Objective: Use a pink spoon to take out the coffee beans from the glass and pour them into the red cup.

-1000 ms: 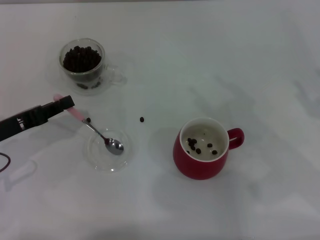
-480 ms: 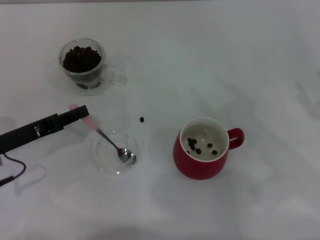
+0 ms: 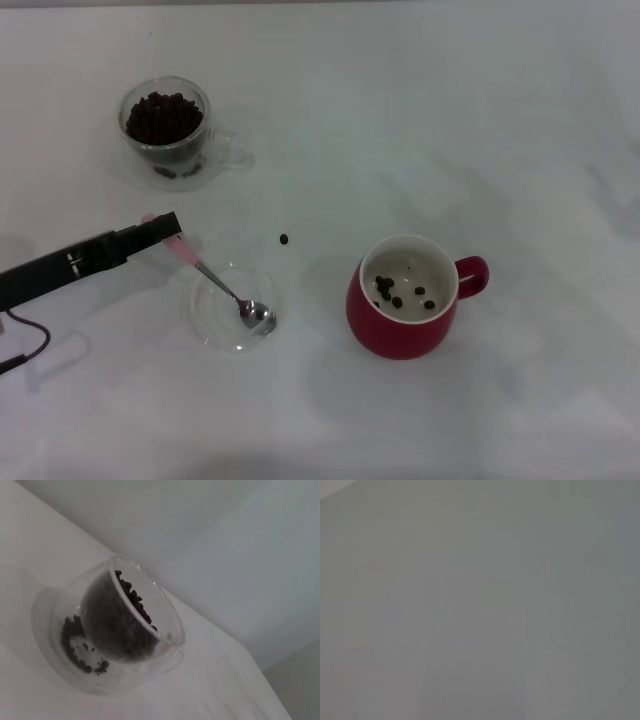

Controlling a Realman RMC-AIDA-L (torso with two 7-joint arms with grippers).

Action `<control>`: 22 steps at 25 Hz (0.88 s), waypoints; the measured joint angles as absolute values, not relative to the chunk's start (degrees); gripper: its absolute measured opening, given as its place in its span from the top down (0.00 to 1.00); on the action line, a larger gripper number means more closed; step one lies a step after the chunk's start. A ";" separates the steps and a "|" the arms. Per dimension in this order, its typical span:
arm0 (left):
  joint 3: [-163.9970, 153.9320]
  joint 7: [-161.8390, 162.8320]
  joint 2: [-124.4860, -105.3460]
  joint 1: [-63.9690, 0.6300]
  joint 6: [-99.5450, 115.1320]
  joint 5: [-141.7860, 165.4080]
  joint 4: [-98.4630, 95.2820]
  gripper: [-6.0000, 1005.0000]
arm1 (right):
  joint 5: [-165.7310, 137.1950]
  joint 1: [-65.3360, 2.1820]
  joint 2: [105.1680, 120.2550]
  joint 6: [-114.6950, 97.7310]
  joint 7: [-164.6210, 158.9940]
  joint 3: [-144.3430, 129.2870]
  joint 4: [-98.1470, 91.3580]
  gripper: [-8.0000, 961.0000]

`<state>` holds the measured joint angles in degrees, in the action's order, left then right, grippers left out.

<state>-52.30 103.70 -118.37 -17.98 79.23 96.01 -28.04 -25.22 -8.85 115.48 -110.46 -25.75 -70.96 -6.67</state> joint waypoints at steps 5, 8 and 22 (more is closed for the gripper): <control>-51.57 102.08 -118.14 -17.92 78.65 95.83 -28.30 0.72 | -25.22 -9.00 115.48 -110.47 -25.75 -71.02 -6.78 0.26; -50.19 101.99 -118.01 -17.88 77.92 95.91 -28.34 0.66 | -25.22 -9.18 115.48 -110.47 -25.75 -70.93 -7.07 0.26; -46.52 88.10 -116.30 -15.29 83.06 93.74 -35.53 0.22 | -25.22 -10.27 115.56 -110.81 -25.28 -70.79 -7.29 0.26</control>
<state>-46.52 88.10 -116.30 -15.29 83.06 93.74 -35.53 -25.22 -10.27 115.56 -110.81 -25.28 -70.79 -7.29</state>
